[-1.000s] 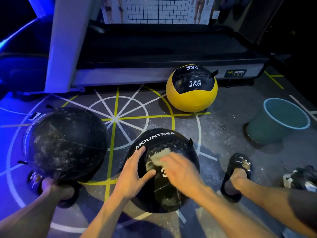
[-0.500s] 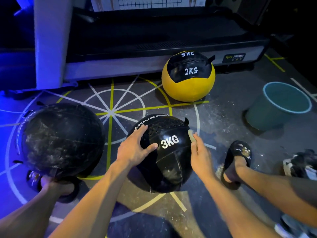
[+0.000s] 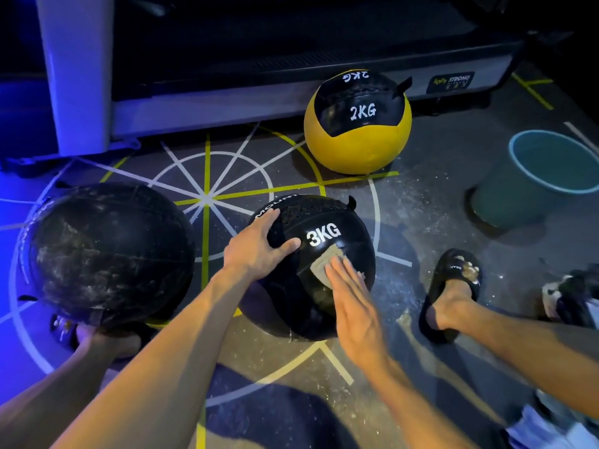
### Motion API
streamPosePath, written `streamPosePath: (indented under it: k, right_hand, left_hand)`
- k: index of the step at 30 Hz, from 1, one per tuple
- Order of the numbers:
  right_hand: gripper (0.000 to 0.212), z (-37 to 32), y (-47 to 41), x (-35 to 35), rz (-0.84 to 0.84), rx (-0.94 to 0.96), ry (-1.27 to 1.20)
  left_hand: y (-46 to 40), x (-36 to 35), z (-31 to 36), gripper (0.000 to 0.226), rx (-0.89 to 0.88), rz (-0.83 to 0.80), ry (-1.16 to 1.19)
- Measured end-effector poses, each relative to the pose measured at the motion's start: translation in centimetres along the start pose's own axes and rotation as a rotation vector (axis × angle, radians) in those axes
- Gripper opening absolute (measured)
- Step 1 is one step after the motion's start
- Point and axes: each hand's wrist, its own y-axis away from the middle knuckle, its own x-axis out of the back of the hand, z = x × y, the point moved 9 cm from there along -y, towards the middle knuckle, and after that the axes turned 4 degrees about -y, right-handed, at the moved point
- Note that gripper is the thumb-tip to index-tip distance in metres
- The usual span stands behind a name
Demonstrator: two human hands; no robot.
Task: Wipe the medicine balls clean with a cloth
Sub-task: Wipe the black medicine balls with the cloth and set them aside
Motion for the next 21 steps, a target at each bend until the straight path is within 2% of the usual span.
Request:
streamPosePath:
  k: [2, 3, 6, 8, 9, 10, 13, 14, 16, 18, 21]
  right_hand:
    - [0.063, -1.3, 0.6, -1.7, 0.085, -0.050, -0.024]
    - [0.068, -2.4, 1.3, -3.0, 0.070, 0.006, -0.029]
    - [0.072, -4.9, 4.1, -5.3, -0.215, 0.272, 0.020]
    - [0.071, -4.6, 4.4, -3.4, -0.273, 0.386, 0.079]
    - [0.070, -3.8, 4.2, -2.3, -0.238, 0.363, 0.084]
    - [0.067, -2.2, 3.6, -1.0, -0.173, 0.259, 0.050]
    - [0.053, 3.6, 2.1, 2.6, 0.149, -0.280, -0.048]
    - [0.051, 4.1, 2.0, 2.9, 0.232, -0.371, -0.056]
    - [0.047, 2.2, 1.3, 2.5, 0.297, -0.357, -0.108]
    - [0.046, 0.0, 0.9, 1.5, 0.261, -0.315, -0.235]
    - [0.040, -1.0, 0.9, 2.5, 0.213, -0.310, -0.235]
  left_hand:
    - [-0.5, 0.1, 0.6, 0.084, 0.011, 0.011, -0.016]
    - [-0.8, 0.0, 0.6, 0.084, 0.021, 0.003, -0.017]
    - [-1.2, -0.2, -0.2, 0.086, 0.025, -0.027, 0.000]
    - [-1.3, -0.4, -1.0, 0.088, 0.024, -0.038, 0.020]
    - [-1.4, -0.4, -1.4, 0.088, 0.026, -0.041, 0.031]
    - [-1.4, -0.4, -1.7, 0.088, 0.030, -0.043, 0.042]
    - [-1.4, -0.4, -2.1, 0.089, 0.030, -0.048, 0.070]
    - [-1.3, -0.5, -2.2, 0.089, 0.030, -0.045, 0.078]
    - [-1.2, -0.7, -2.2, 0.089, 0.029, -0.042, 0.090]
    - [-1.2, -0.8, -2.6, 0.089, 0.035, -0.049, 0.103]
    - [-1.3, -0.7, -3.0, 0.089, 0.041, -0.048, 0.116]
